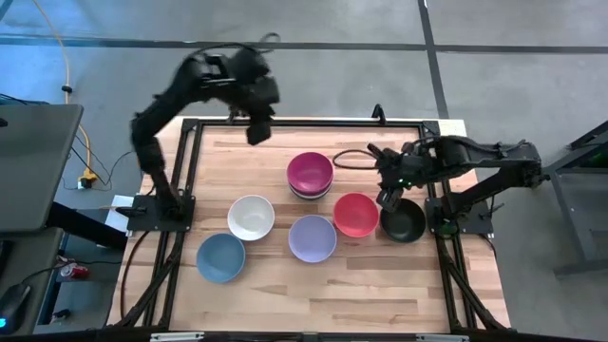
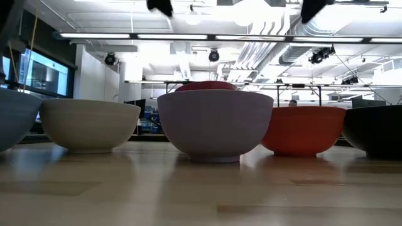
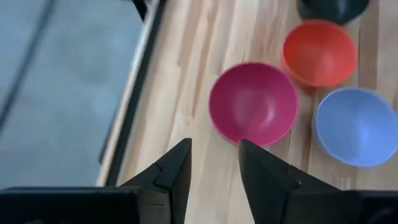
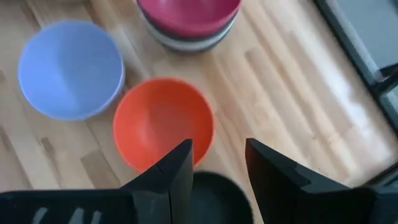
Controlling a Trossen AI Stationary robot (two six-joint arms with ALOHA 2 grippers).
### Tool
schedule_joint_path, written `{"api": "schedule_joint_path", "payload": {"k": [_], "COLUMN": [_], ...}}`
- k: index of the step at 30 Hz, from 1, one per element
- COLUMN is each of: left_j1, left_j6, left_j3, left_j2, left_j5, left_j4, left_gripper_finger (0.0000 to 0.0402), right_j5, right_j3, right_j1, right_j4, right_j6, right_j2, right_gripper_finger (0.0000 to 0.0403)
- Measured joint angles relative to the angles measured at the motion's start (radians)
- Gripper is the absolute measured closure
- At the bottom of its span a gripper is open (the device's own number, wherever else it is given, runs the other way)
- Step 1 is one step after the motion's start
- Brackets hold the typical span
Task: Nest bowls inside each other
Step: Stack the orange bowl on top of the pink bowl
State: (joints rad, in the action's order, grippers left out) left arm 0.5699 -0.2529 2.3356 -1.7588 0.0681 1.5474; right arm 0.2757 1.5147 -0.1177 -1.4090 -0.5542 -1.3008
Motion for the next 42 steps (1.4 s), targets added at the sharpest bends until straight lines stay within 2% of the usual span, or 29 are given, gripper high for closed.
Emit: {"api": "schedule_joint_path", "payload": {"k": [6, 11, 17, 27, 37, 42], "left_j1": [-0.051, -0.099, -0.155, -0.206, -0.226, -0.226], "left_j6": [0.051, 0.08, 0.12, 0.147, 0.148, 0.148], "left_j3": [0.0, 0.0, 0.0, 0.0, 0.0, 0.0], "left_j2": [0.151, 0.253, 0.325, 0.344, 0.344, 0.344], "left_j5": [-0.05, -0.058, -0.099, -0.141, -0.159, -0.159], "left_j4": [0.003, 0.004, 0.005, 0.023, 0.024, 0.024], "left_gripper_finger": [0.0281, 0.028, 0.0281, 0.0282, 0.0282, 0.0282], "right_j5": [-0.066, -0.07, -0.15, -0.326, -0.359, -0.382], "right_j3": [-0.189, -0.334, -0.425, -0.536, -0.594, -0.599], "right_j1": [0.032, 0.098, 0.196, 0.299, 0.317, 0.317], "right_j4": [0.126, 0.237, 0.311, 0.441, 0.495, 0.509], "right_j6": [-0.019, -0.025, -0.027, -0.034, -0.049, -0.048], "right_j2": [-0.001, -0.001, -0.001, -0.002, -0.004, -0.044], "right_gripper_finger": [0.0263, 0.0263, 0.0263, 0.0263, 0.0263, 0.0263]}}
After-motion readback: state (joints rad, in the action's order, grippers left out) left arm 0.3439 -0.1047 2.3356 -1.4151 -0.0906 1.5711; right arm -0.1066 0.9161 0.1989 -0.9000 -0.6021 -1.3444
